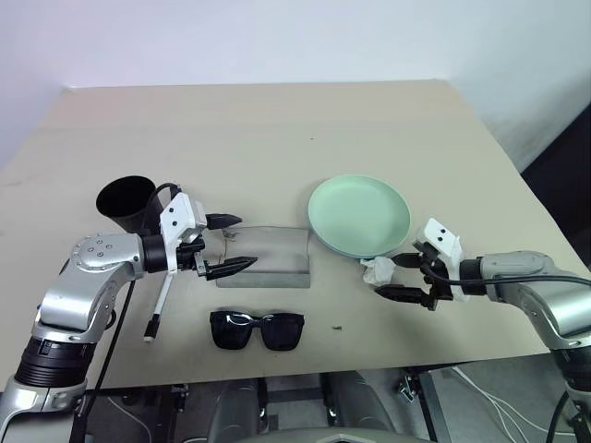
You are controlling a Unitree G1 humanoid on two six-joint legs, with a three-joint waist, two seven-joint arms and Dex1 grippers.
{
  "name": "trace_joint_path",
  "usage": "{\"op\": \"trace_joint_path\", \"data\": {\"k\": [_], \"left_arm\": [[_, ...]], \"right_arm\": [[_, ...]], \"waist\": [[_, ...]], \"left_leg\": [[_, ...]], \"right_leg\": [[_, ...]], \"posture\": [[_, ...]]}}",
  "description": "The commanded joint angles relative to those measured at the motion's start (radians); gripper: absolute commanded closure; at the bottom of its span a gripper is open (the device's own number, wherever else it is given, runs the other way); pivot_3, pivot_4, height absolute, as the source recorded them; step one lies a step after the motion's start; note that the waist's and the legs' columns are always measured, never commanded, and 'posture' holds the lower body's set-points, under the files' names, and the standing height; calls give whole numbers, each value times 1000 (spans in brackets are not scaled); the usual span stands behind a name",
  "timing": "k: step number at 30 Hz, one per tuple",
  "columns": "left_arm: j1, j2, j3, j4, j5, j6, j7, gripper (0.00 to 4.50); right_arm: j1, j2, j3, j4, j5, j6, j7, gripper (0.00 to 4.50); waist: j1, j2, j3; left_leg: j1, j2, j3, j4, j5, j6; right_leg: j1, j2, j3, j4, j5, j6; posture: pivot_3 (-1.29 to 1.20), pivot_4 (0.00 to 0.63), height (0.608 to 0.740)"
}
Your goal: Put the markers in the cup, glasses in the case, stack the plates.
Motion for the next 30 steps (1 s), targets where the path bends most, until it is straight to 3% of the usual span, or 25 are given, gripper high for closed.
{"op": "trace_joint_path", "data": {"k": [1,13,19,24,30], "left_arm": [[0,7,7,-7,5,-25,-4,0],[-14,-4,-8,-2,9,-16,-6,0],[-12,3,-1,7,10,-17,-4,0],[3,12,14,-8,-2,-6,-3,0],[36,35,34,-57,-33,36,5,0]], "right_arm": [[-20,19,-18,5,-18,-48,-28,436],[-12,16,-62,-53,41,-59,11,4453],[-35,14,-138,-93,152,-18,39,4453],[-146,34,-200,-69,241,42,5,4453],[-301,75,-134,103,155,5,-55,4453]], "waist": [[0,0,0],[0,0,0],[0,0,0],[-1,0,0],[0,0,0]], "left_leg": [[0,0,0,0,0,0],[0,0,0,0,0,0],[0,0,0,0,0,0],[0,0,0,0,0,0],[0,1,0,0,0,0]], "right_leg": [[0,0,0,0,0,0],[0,0,0,0,0,0],[0,0,0,0,0,0],[0,0,0,0,0,0],[0,-1,0,0,0,0]], "posture": [[0,150,735],[0,150,735],[0,150,735],[0,150,735],[0,150,735]]}}
